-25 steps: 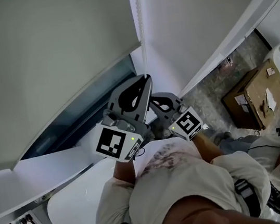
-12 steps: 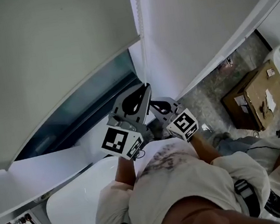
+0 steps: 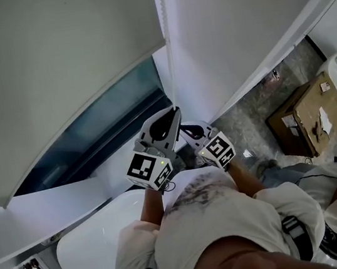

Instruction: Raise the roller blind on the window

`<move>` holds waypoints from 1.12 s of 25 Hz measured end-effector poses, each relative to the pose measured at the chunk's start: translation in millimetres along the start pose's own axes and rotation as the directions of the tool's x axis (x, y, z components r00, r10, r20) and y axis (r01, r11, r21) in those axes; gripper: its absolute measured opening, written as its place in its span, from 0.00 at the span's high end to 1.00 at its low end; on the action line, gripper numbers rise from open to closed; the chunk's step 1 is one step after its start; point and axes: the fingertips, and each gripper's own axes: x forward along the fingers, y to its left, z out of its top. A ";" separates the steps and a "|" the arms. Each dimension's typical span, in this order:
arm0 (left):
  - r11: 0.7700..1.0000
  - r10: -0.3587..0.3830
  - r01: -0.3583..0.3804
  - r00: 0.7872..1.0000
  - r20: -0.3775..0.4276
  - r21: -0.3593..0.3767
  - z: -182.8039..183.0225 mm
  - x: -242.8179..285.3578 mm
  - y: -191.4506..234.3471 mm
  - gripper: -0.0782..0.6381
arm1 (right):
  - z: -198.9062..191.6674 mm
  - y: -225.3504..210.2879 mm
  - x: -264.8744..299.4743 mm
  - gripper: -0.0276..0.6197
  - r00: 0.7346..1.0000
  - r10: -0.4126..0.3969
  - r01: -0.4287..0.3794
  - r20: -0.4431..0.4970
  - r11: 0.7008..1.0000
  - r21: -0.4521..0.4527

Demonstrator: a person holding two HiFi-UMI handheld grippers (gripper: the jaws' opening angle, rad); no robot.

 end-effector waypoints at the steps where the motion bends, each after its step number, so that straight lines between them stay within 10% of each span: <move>1: 1.000 0.000 0.000 1.000 0.001 -0.005 -3.1 -0.9 1.3 0.88 | -3.1 0.0 1.1 0.86 1.000 0.000 0.000 -0.004 1.000 0.003; 28: 0.999 -0.006 0.004 0.999 -0.049 -0.032 -37.2 -26.5 -2.9 0.88 | -31.8 43.6 -12.1 0.86 0.998 0.065 -0.065 0.003 0.998 0.022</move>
